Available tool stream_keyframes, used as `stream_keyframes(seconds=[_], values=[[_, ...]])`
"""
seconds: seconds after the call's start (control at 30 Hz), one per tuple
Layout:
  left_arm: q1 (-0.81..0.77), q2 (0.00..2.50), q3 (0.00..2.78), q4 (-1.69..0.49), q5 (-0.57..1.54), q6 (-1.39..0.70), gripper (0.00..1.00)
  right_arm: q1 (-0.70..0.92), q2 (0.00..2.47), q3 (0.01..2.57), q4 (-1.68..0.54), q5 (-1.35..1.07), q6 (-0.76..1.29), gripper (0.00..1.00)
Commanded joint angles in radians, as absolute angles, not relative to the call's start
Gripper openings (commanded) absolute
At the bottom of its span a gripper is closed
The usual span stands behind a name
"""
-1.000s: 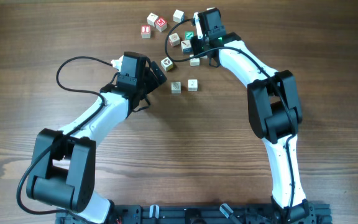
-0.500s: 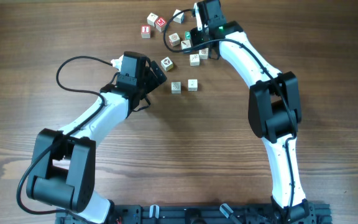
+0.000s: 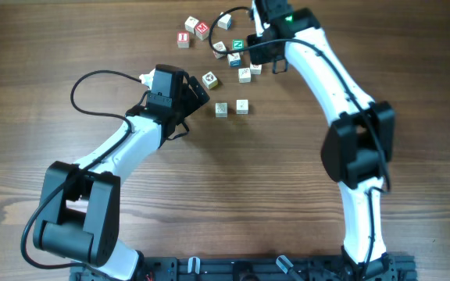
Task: Form a horizontal line
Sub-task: 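Lift the blue H block with the right gripper and carry it down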
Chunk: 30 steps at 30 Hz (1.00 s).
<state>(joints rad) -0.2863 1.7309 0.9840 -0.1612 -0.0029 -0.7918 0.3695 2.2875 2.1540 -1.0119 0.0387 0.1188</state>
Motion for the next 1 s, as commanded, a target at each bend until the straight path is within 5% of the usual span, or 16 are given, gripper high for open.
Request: stream_keyframes(seconds=[0.0, 0.27, 0.97], values=[[-0.285, 1.740, 0.972, -0.157, -0.017, -0.794, 1.00, 0.366, 2.214, 2.181, -1.116, 0.052, 0.187, 0.27], [-0.285, 1.740, 0.972, -0.165, -0.016, -0.794, 1.00, 0.366, 2.218, 2.085, -1.225, -0.011, 0.254, 0.27], [-0.285, 1.740, 0.972, -0.175, -0.017, -0.793, 1.00, 0.368, 2.218, 1.825, -0.981, -0.086, 0.317, 0.29]])
